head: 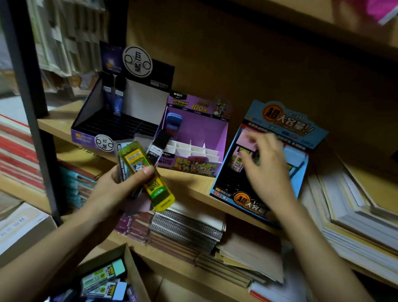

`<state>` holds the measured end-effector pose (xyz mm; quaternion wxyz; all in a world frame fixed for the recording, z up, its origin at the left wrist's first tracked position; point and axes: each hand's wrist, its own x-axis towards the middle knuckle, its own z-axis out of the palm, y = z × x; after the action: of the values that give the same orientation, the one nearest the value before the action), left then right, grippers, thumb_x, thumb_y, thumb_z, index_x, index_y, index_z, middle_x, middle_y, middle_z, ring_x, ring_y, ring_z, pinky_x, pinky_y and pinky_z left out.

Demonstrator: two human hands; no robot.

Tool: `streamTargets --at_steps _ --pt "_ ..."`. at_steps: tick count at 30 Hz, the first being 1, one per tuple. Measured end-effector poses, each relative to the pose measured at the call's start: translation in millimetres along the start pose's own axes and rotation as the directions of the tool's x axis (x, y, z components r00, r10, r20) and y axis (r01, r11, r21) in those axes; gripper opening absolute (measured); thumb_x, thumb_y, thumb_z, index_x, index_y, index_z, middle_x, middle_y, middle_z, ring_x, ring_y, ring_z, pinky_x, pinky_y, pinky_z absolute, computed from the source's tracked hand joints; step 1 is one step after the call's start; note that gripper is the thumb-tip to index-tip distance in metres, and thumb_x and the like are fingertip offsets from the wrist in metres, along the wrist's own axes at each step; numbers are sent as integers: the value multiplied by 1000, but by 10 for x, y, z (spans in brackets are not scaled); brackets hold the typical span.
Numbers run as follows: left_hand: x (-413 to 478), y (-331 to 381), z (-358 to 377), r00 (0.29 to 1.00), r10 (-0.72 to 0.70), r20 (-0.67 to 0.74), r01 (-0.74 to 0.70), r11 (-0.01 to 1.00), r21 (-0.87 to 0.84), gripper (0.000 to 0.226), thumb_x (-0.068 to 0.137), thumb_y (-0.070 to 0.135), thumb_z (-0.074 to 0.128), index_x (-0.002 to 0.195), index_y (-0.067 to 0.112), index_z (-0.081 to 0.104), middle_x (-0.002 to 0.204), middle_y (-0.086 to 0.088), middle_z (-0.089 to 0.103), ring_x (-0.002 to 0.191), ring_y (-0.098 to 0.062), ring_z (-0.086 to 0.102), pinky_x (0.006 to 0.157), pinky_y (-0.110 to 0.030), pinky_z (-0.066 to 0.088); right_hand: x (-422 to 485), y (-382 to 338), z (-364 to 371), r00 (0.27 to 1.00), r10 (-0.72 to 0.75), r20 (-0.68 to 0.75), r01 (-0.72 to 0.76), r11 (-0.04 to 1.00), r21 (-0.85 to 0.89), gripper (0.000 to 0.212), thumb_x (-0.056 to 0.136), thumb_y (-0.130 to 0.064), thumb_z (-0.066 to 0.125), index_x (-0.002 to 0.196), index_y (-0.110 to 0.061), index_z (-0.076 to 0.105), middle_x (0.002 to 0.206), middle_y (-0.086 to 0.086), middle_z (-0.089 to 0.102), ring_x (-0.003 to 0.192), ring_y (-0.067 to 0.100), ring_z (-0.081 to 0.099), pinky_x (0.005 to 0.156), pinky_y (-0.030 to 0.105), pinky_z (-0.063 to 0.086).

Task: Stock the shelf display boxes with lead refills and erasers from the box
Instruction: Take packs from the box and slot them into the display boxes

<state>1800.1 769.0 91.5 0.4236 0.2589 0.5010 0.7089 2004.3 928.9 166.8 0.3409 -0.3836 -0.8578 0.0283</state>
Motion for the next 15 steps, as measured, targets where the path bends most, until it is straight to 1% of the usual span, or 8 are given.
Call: streamTargets --at_steps 2,4,5,6,9,11,13,15 --pt "-19 3 16 1000 -4 16 4 1000 -17 28 67 30 70 89 13 61 67 -1 70 51 -9 64 40 -16 44 -169 -419 165 976 7 216 -87 928 361 11 91 -21 59 99 -18 66 89 -10 61 82 -1 53 74 11 39" --pt "-41 11 26 1000 -2 14 2 999 -41 30 66 31 71 89 14 63 70 0 71 57 -9 66 44 -17 48 -299 -762 344 927 -28 374 -206 797 568 4 89 -25 62 87 -24 65 80 -6 64 76 4 56 73 23 44" --pt "-44 14 23 1000 2 10 -1 999 -52 30 66 31 71 90 14 64 73 1 72 61 -9 66 48 -18 50 -345 -889 424 903 -40 427 -253 753 607 2 87 -27 64 88 -26 63 81 -3 63 76 7 56 73 28 46" --pt "-48 21 18 1000 4 3 -4 998 -64 31 67 31 70 92 13 64 76 0 72 65 -10 67 53 -20 53 -381 -987 488 881 -41 472 -294 734 613 9 85 -28 67 91 -27 60 82 -1 62 76 8 55 73 28 46" --pt "-45 42 -31 999 -21 -34 17 994 -112 47 69 31 69 107 5 63 98 -14 70 84 -21 67 73 -31 57 -447 -1105 630 824 -16 566 -415 664 622 28 79 -19 74 94 -30 53 85 -1 62 76 7 58 70 19 46" --pt "-58 62 -67 999 -44 -6 43 991 -127 53 72 30 67 114 -2 59 107 -19 68 92 -27 66 79 -34 56 -448 -1127 669 809 30 587 -490 586 646 26 79 -13 73 92 -29 56 87 -2 64 77 6 62 70 19 48" --pt "-63 76 -90 997 -58 49 65 987 -150 48 77 24 64 116 -4 59 108 -21 69 91 -26 68 79 -34 58 -418 -1125 676 807 81 585 -542 496 679 23 80 -7 70 92 -24 60 84 -3 65 70 2 62 65 16 49" --pt "-61 106 -120 994 -62 86 76 982 -171 37 77 17 63 111 1 61 100 -17 72 82 -22 71 68 -30 59 -360 -1116 648 795 106 597 -591 352 726 22 82 -2 66 95 -17 60 82 1 67 65 4 63 61 17 50"
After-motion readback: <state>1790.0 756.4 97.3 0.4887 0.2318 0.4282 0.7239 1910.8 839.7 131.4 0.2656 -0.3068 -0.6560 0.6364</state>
